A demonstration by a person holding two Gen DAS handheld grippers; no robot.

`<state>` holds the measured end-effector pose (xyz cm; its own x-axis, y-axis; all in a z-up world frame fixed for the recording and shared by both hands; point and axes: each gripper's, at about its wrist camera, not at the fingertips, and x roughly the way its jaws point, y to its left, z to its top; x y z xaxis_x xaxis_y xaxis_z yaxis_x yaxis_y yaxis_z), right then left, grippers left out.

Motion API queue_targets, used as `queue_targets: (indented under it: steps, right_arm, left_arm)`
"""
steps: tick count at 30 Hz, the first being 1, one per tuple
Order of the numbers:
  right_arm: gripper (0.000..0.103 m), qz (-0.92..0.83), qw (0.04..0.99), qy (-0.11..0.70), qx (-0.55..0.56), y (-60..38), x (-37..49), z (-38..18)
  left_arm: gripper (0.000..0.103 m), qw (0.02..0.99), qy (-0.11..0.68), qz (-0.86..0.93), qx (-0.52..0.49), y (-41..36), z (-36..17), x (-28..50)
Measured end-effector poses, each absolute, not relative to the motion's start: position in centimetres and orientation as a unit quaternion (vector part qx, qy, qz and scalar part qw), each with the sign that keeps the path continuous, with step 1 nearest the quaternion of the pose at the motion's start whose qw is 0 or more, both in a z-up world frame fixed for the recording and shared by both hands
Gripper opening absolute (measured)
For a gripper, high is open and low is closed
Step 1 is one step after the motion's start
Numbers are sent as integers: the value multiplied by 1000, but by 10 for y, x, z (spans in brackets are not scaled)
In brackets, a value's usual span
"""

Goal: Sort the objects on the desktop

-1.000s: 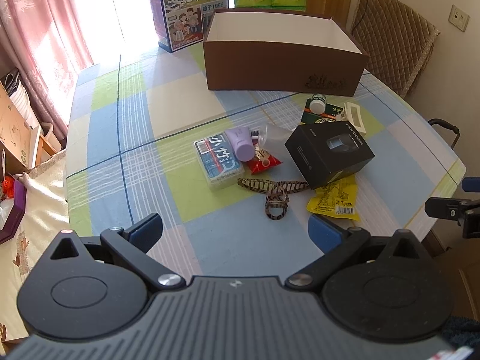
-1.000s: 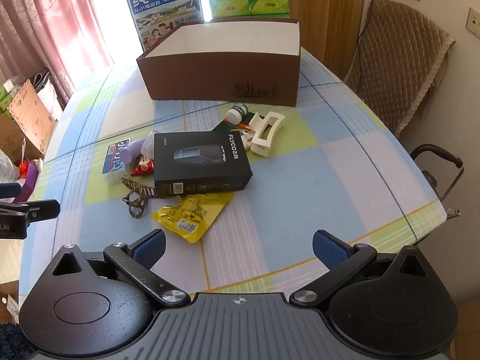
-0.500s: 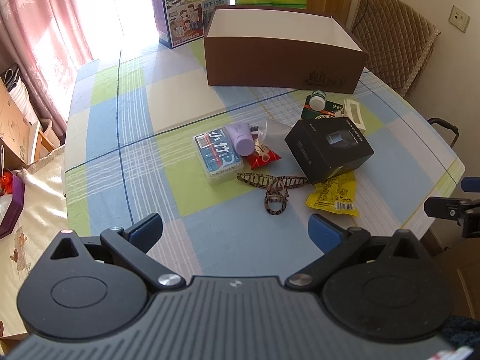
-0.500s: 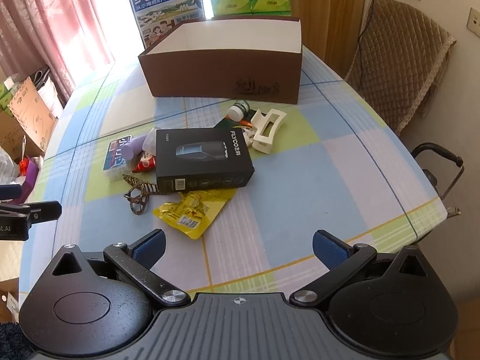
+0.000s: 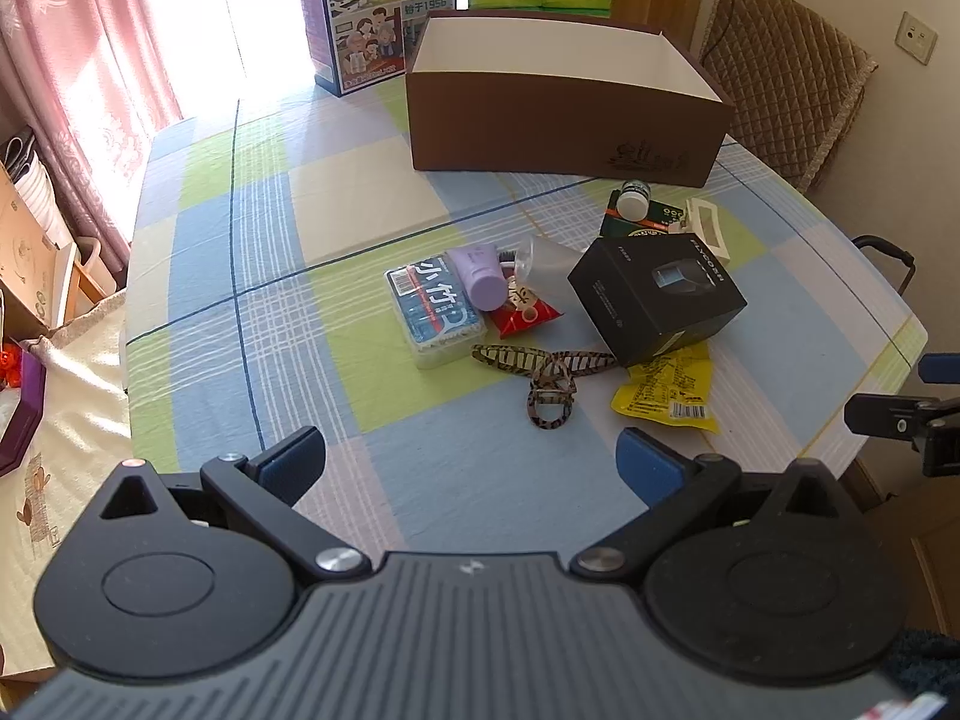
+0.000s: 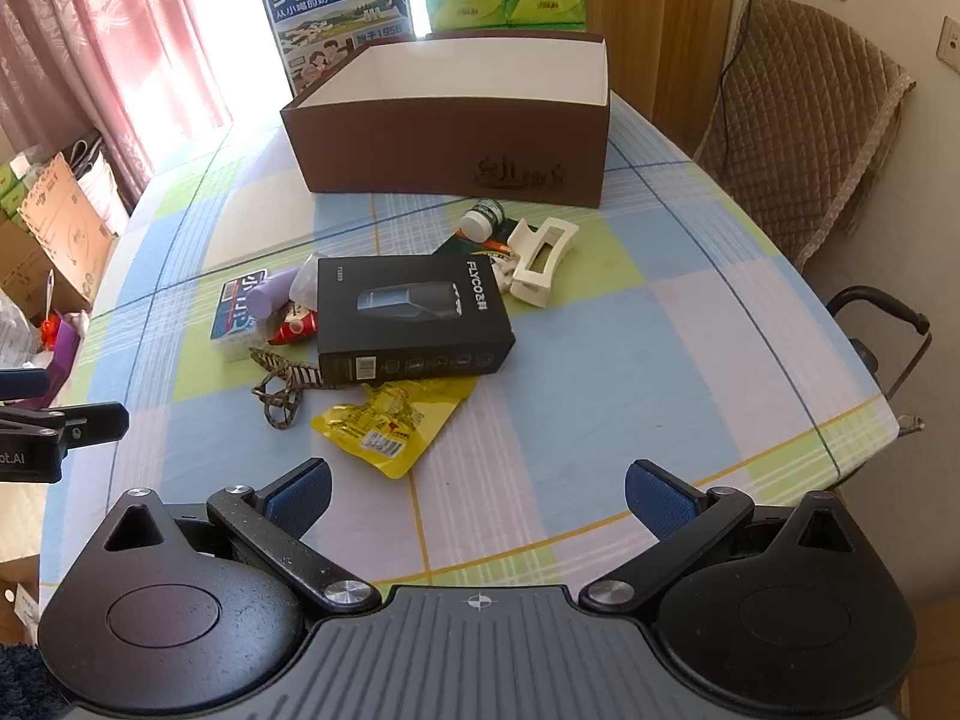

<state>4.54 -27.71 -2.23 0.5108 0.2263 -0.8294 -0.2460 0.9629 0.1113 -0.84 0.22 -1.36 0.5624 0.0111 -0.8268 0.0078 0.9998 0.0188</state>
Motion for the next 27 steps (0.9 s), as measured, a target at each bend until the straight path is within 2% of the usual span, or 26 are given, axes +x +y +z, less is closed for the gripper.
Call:
queue_targets:
  steps: [27]
  right_arm:
    - [101,116,867,484,18,-296,72,-32]
  left_arm:
    - [100,887,461,-28,17,-2,-28,17]
